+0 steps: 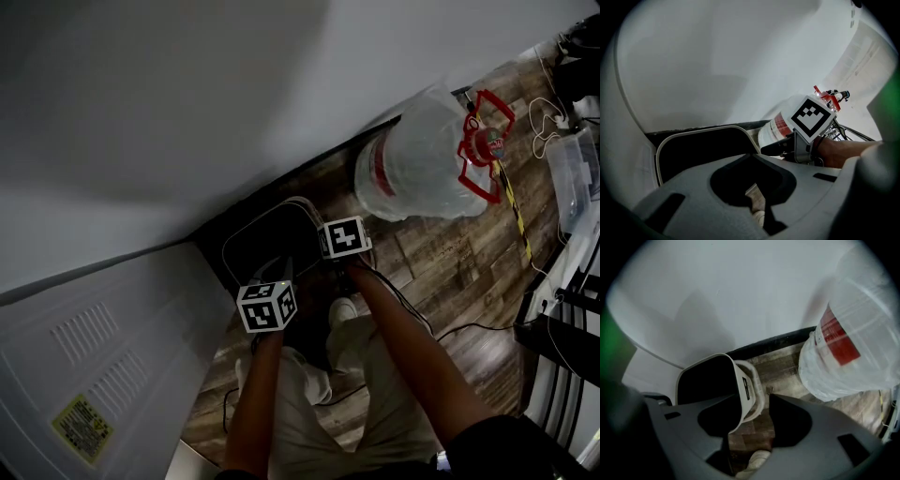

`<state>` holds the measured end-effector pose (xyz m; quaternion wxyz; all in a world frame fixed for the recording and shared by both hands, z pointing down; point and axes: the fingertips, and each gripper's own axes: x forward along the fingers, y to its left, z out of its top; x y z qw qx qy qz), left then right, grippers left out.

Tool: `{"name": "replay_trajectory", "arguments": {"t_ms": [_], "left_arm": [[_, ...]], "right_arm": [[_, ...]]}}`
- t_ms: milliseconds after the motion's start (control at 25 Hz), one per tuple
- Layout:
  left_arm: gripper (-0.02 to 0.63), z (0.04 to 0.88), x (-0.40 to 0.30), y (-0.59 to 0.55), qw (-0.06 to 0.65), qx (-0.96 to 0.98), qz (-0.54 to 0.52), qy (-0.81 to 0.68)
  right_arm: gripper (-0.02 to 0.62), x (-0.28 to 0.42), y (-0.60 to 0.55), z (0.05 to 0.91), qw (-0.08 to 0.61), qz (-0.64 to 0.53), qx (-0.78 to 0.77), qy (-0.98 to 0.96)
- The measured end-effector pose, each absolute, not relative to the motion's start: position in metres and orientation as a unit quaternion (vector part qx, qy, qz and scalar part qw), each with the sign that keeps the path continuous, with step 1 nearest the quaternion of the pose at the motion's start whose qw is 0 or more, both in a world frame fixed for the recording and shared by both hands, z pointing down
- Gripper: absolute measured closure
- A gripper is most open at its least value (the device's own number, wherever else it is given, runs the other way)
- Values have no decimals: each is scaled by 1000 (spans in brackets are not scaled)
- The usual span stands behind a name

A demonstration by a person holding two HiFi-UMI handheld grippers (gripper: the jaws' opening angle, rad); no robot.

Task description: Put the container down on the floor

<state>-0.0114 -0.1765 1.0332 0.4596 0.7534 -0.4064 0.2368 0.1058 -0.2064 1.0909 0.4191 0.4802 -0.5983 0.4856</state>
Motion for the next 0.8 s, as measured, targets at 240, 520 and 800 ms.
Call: {"name": "replay_trajectory", "arguments": {"t_ms": [240,520,800], "left_arm": [[589,1025,-12,-176,461,753,234,-407],[589,997,-16,-173,463,751,236,-408],[589,945,-13,-168,467,750,240,-401]], "right_arm": [[413,107,-201,1091,411,494,489,-590],[460,116,-182,1056,399,489,505,-589],[544,117,-163,998,390,494,508,-588]]}}
